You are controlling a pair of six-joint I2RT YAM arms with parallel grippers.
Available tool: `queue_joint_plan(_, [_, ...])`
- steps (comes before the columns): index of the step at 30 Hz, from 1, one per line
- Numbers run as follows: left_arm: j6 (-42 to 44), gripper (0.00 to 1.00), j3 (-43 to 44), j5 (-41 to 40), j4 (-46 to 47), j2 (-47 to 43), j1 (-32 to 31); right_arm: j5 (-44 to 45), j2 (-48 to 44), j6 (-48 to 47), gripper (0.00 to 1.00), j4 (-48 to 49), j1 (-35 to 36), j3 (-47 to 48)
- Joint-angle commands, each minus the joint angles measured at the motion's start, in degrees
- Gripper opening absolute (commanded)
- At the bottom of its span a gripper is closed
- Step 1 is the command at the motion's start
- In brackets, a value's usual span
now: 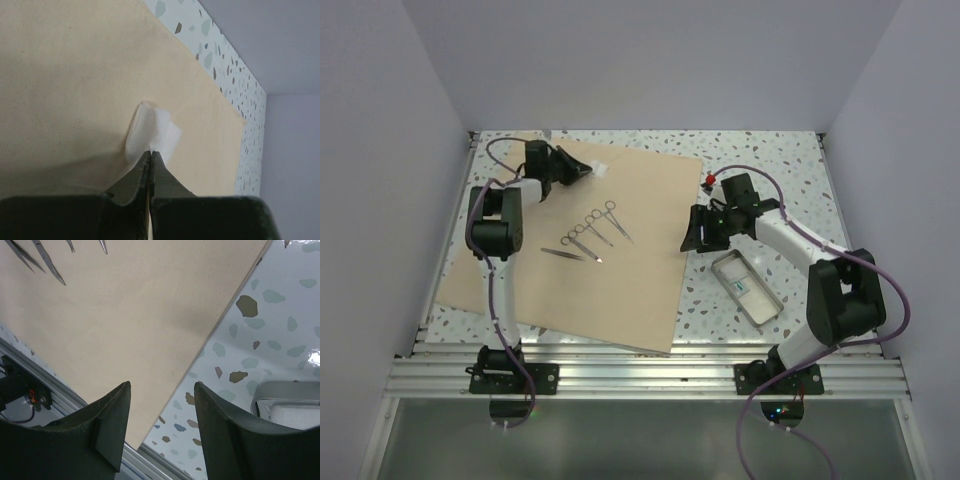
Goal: Prepare the surgical pack
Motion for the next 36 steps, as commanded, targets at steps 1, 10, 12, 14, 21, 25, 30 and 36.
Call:
queue_joint_plan(1, [1.49, 0.0, 1.97, -0.31, -0.14, 1.22, 0.37, -1.09, 0.47, 0.22, 0.57, 1.68, 0.28, 0.25])
queue_joint_plan(10, [3.68, 0.0, 2.24, -1.89, -1.72, 0.78, 0.37, -1.09, 1.0, 0.4, 0.57, 1.86, 0.28, 0.42])
queue_joint_plan(12, [4.12, 0.0, 2.33, -2.42, -1.81, 0.51, 0.64, -1.09, 1.17, 0.57, 0.57, 1.86, 0.28, 0.42])
queue_joint_plan(14, [4.12, 0.0, 2.67, -2.24, -1.99, 0.51, 0.9, -1.18, 1.09, 0.66, 0.57, 2.12, 0.2, 0.42])
queue_joint_plan(21, [5.0, 0.0, 4.69, -2.59, -3.21, 0.6, 1.52, -1.18, 1.0, 0.84, 0.57, 2.21, 0.19, -0.1])
queue_joint_plan(25, [5.01, 0.07, 5.49, -2.33, -4.01, 0.95, 1.6, -1.27, 0.91, 1.01, 0.57, 2.3, 0.28, -0.19])
queue_joint_plan(30, [5.09, 0.26, 5.14, -1.72, -4.45, 0.69, 1.6, -1.44, 0.73, 1.01, 0.57, 2.47, 0.28, -0.37])
queue_joint_plan(36, [6.76, 0.47, 2.42, -2.59, -4.54, -2.29, 1.6, -1.62, 0.73, 1.28, 0.57, 3.0, 0.28, -0.89])
